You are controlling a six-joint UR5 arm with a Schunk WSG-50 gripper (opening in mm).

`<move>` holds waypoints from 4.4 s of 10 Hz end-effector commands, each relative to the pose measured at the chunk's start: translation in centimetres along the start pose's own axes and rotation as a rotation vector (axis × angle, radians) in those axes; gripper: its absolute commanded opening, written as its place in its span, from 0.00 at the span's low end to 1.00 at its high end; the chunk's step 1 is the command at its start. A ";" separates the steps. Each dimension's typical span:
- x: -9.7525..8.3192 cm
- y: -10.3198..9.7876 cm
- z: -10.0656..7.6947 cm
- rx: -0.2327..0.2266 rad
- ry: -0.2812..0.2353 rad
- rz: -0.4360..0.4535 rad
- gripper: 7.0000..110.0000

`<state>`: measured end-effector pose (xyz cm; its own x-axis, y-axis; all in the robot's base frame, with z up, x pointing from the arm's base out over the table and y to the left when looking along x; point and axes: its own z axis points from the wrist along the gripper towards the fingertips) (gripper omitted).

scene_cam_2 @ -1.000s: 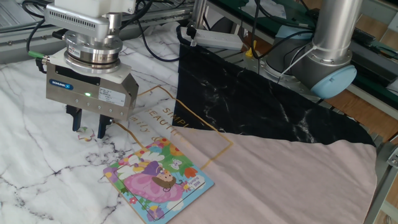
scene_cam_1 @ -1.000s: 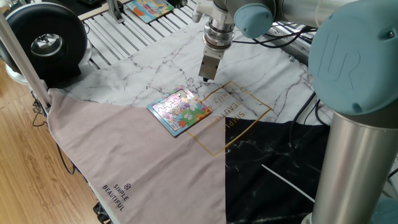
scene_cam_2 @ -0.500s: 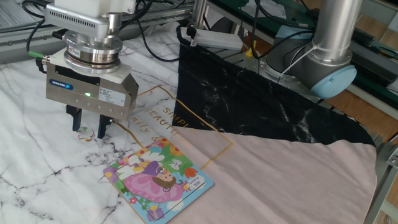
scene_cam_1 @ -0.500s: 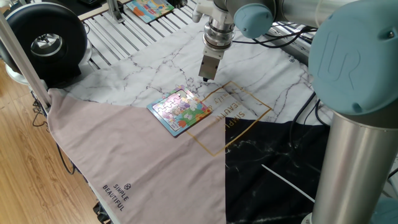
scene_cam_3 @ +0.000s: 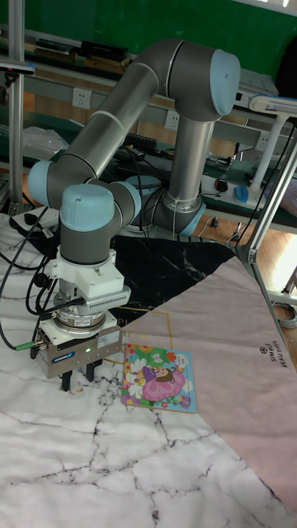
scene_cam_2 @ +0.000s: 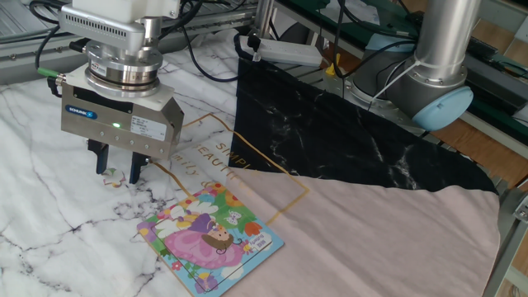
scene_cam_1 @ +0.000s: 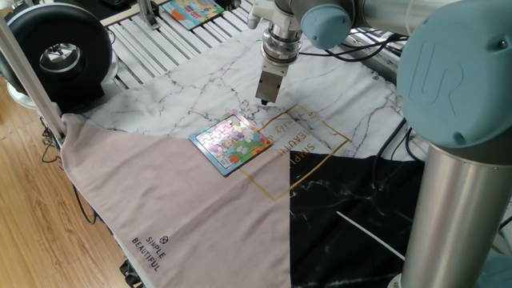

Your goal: Assemble one piece of a puzzle

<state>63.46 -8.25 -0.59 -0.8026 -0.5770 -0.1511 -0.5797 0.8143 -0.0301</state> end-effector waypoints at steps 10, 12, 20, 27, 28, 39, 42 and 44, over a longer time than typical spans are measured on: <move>-0.1 -0.2 -0.1 0.000 -0.005 0.009 0.36; 0.1 -0.8 -0.1 0.028 0.002 -0.004 0.36; 0.0 -1.0 -0.1 0.034 -0.002 -0.006 0.36; -0.2 -1.3 -0.1 0.043 -0.010 -0.009 0.36; -0.2 -1.3 0.0 0.043 -0.010 -0.009 0.36; -0.2 -1.2 0.0 0.041 -0.012 -0.003 0.36; -0.2 -1.3 0.0 0.044 -0.008 -0.003 0.36; 0.2 -1.6 0.0 0.056 0.006 -0.001 0.36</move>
<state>64.18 -9.33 -0.62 -0.7958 -0.5876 -0.1461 -0.5821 0.8089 -0.0828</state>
